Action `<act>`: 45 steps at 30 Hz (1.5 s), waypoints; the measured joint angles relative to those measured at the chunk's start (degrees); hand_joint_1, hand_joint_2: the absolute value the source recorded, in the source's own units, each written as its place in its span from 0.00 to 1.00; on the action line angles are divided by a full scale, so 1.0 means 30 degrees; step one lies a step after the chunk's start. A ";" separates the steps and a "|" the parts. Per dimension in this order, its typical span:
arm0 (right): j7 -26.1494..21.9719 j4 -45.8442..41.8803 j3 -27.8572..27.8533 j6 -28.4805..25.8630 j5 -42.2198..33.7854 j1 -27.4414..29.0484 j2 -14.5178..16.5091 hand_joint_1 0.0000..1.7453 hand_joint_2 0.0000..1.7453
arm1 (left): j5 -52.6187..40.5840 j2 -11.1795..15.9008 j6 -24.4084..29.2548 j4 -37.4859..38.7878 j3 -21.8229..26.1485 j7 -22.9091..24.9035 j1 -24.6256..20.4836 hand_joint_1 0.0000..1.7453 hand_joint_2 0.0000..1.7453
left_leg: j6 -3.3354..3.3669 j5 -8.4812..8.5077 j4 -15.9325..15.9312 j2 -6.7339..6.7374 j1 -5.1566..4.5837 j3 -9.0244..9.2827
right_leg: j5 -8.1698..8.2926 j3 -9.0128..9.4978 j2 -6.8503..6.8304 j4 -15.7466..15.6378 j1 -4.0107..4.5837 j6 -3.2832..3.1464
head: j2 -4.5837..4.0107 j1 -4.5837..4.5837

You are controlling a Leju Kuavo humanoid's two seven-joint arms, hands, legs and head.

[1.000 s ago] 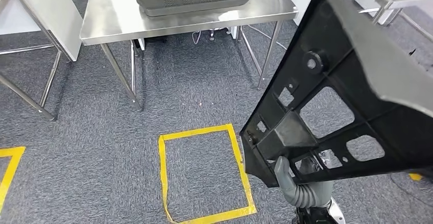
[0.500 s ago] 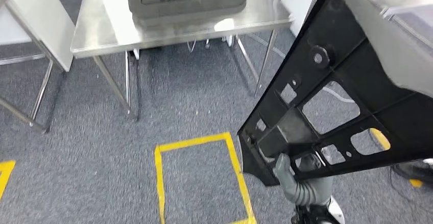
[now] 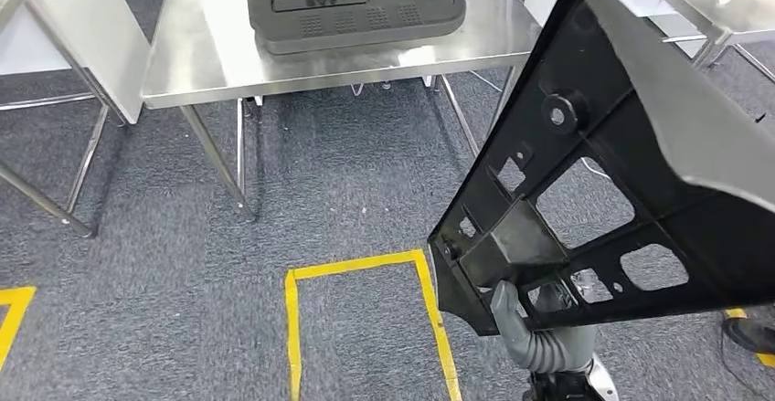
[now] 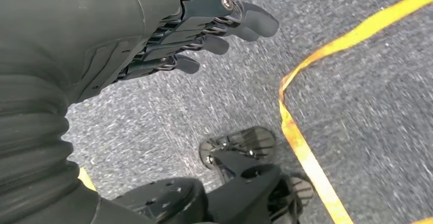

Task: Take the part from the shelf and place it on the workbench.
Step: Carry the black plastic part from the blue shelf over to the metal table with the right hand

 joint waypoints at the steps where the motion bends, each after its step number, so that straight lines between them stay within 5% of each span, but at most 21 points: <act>1: 0.0000 0.0005 -0.0002 -0.0004 0.0004 0.0020 0.0000 1.00 1.00 | 0.0000 0.0002 -0.0002 0.0000 0.0000 0.0000 -0.0008 0.00 1.00 | -0.0093 -0.0039 -0.0023 0.0026 -0.0010 0.0132 | -0.0068 0.0142 0.0015 -0.0091 0.0028 -0.0233 | 0.0000 0.0004; 4: 0.0000 0.0002 -0.0027 -0.0007 0.0004 0.0089 0.0020 1.00 1.00 | 0.0000 0.0007 -0.0016 -0.0007 -0.0004 0.0002 -0.0019 0.00 1.00 | -0.0366 -0.0353 0.0974 0.0140 0.0027 -0.0121 | -0.0032 0.0824 0.0062 -0.0280 -0.0200 -0.0626 | 0.0000 -0.0025; 7: 0.0000 0.0004 -0.0034 -0.0007 0.0000 0.0094 0.0062 1.00 1.00 | 0.0002 -0.0004 -0.0025 -0.0005 -0.0007 -0.0002 -0.0010 0.00 1.00 | -0.0608 -0.1523 0.4402 0.0204 0.0132 -0.2216 | -0.0388 0.1343 0.0055 -0.0316 -0.0241 -0.0867 | 0.0000 -0.0071; 9: 0.0000 0.0009 -0.0034 -0.0007 0.0000 0.0120 0.0066 1.00 1.00 | 0.0007 -0.0007 -0.0029 -0.0002 -0.0005 -0.0002 0.0029 0.00 1.00 | -0.0717 -0.1806 0.5417 0.0237 0.0223 -0.3361 | -0.0672 0.1674 0.0114 -0.0313 -0.0247 -0.0839 | 0.0000 -0.0073; 10: 0.0000 0.0011 -0.0034 -0.0007 0.0000 0.0128 0.0067 1.00 1.00 | 0.0016 -0.0006 -0.0029 0.0000 -0.0005 -0.0002 0.0048 0.00 1.00 | -0.0748 -0.1380 0.4961 0.0250 0.0269 -0.3462 | -0.0842 0.1910 0.0154 -0.0313 -0.0266 -0.0784 | 0.0000 -0.0078; 12: 0.0000 0.0011 -0.0038 -0.0007 0.0000 0.0135 0.0069 1.00 1.00 | 0.0042 -0.0002 -0.0029 0.0002 -0.0002 -0.0004 0.0076 0.00 1.00 | -0.0773 0.0443 0.2664 0.0293 0.0357 -0.2934 | -0.1235 0.2417 0.0201 -0.0314 -0.0311 -0.0606 | 0.0000 -0.0082; 14: 0.0007 0.0018 -0.0044 -0.0007 0.0000 0.0129 0.0067 1.00 1.00 | 0.0058 -0.0009 -0.0036 0.0015 0.0000 -0.0007 0.0101 0.00 1.00 | -0.0666 0.1409 0.0953 0.0361 0.0333 -0.2380 | -0.1619 0.2738 0.0228 -0.0274 -0.0267 -0.0355 | 0.0000 -0.0103; 18: 0.0026 0.0009 -0.0040 -0.0007 0.0015 0.0120 0.0066 1.00 1.00 | 0.0058 -0.0038 -0.0029 0.0018 0.0000 -0.0013 0.0115 0.00 1.00 | -0.0239 0.1609 0.0625 0.0355 0.0236 -0.2067 | -0.2043 0.2813 0.0220 -0.0243 -0.0223 0.0073 | 0.0000 -0.0082; 20: 0.0025 0.0005 -0.0044 -0.0007 0.0024 0.0104 0.0062 1.00 1.00 | 0.0060 -0.0047 -0.0022 0.0011 0.0000 -0.0024 0.0093 0.00 1.00 | -0.0040 0.1529 0.0488 0.0333 0.0277 -0.1907 | -0.2564 0.2149 0.0193 0.1011 -0.0211 0.0096 | 0.0000 -0.0035; 23: 0.0027 0.0009 -0.0053 -0.0007 0.0020 0.0120 0.0062 1.00 1.00 | 0.0066 -0.0047 -0.0020 0.0007 0.0000 -0.0027 0.0079 0.00 1.00 | 0.0231 0.1225 0.0462 0.0276 0.0207 -0.1708 | -0.3442 -0.0508 0.0183 0.4789 -0.0199 0.0032 | 0.0000 0.0004; 25: 0.0033 0.0013 -0.0058 -0.0007 0.0016 0.0131 0.0051 1.00 1.00 | 0.0066 -0.0046 -0.0022 0.0007 0.0000 -0.0024 0.0090 0.00 1.00 | 0.0261 0.0956 0.0460 0.0200 0.0170 -0.1404 | -0.2802 -0.1414 0.0182 0.5091 -0.0201 0.0274 | 0.0000 0.0006; 27: 0.0036 0.0013 -0.0067 -0.0007 0.0015 0.0130 0.0040 1.00 1.00 | 0.0064 -0.0068 -0.0029 0.0009 0.0000 -0.0024 0.0099 0.00 1.00 | 0.0211 0.0639 0.0440 0.0115 0.0158 -0.0994 | -0.1121 -0.0938 0.0168 0.2737 -0.0177 0.0558 | 0.0000 0.0020; 29: 0.0040 0.0013 -0.0082 -0.0007 0.0015 0.0128 0.0037 1.00 1.00 | 0.0060 -0.0119 -0.0036 0.0013 0.0000 -0.0022 0.0077 0.00 1.00 | 0.0060 0.0310 0.0426 0.0041 0.0072 -0.0758 | 0.0033 -0.0207 0.0161 0.0641 -0.0044 0.0445 | 0.0000 0.0037; 31: 0.0051 0.0013 -0.0087 -0.0007 0.0015 0.0118 0.0038 1.00 1.00 | 0.0060 -0.0146 -0.0036 0.0015 0.0000 -0.0022 0.0048 0.00 1.00 | -0.0135 0.0085 0.0346 0.0011 0.0021 -0.0663 | 0.0135 0.0067 0.0174 0.0214 0.0100 0.0087 | 0.0000 0.0040; 35: 0.0064 0.0007 -0.0096 -0.0007 0.0011 0.0116 0.0033 1.00 1.00 | 0.0058 -0.0144 -0.0029 -0.0016 0.0000 -0.0029 0.0016 0.00 1.00 | -0.0520 -0.0556 0.1251 0.0109 0.0090 -0.0782 | -0.0036 0.0673 0.0189 -0.0127 -0.0200 -0.0480 | 0.0000 -0.0017; 38: 0.0066 0.0013 -0.0098 -0.0004 0.0007 0.0113 0.0047 1.00 1.00 | 0.0058 -0.0148 -0.0029 -0.0018 0.0000 -0.0031 0.0035 0.00 1.00 | -0.0726 -0.1770 0.4766 0.0154 0.0213 -0.2829 | -0.0398 0.1236 0.0133 -0.0171 -0.0245 -0.0781 | 0.0000 -0.0080; 39: 0.0066 0.0016 -0.0095 0.0000 0.0007 0.0124 0.0047 1.00 1.00 | 0.0058 -0.0148 -0.0029 -0.0016 0.0000 -0.0031 0.0050 0.00 1.00 | -0.0787 -0.1767 0.5477 0.0163 0.0258 -0.3441 | -0.0541 0.1410 0.0144 -0.0170 -0.0247 -0.0783 | 0.0000 -0.0078; 41: 0.0067 0.0020 -0.0091 0.0002 0.0007 0.0143 0.0047 1.00 1.00 | 0.0058 -0.0142 -0.0029 -0.0015 0.0000 -0.0024 0.0082 0.00 1.00 | -0.0874 -0.0601 0.4837 0.0217 0.0359 -0.3670 | -0.0871 0.1854 0.0207 -0.0167 -0.0286 -0.0683 | 0.0000 -0.0089; 43: 0.0084 0.0022 -0.0093 0.0002 -0.0002 0.0141 0.0047 1.00 1.00 | 0.0058 -0.0140 -0.0031 -0.0004 0.0000 -0.0011 0.0096 0.00 1.00 | -0.0917 0.1085 0.2403 0.0294 0.0437 -0.2830 | -0.1274 0.2315 0.0261 -0.0156 -0.0298 -0.0481 | 0.0000 -0.0098; 45: 0.0122 0.0022 -0.0091 0.0007 -0.0013 0.0118 0.0049 1.00 1.00 | 0.0058 -0.0155 -0.0038 0.0015 0.0000 0.0000 0.0089 0.00 1.00 | -0.0789 0.1661 0.0930 0.0291 0.0404 -0.2121 | -0.1601 0.2500 0.0291 -0.0162 -0.0226 -0.0228 | 0.0000 -0.0107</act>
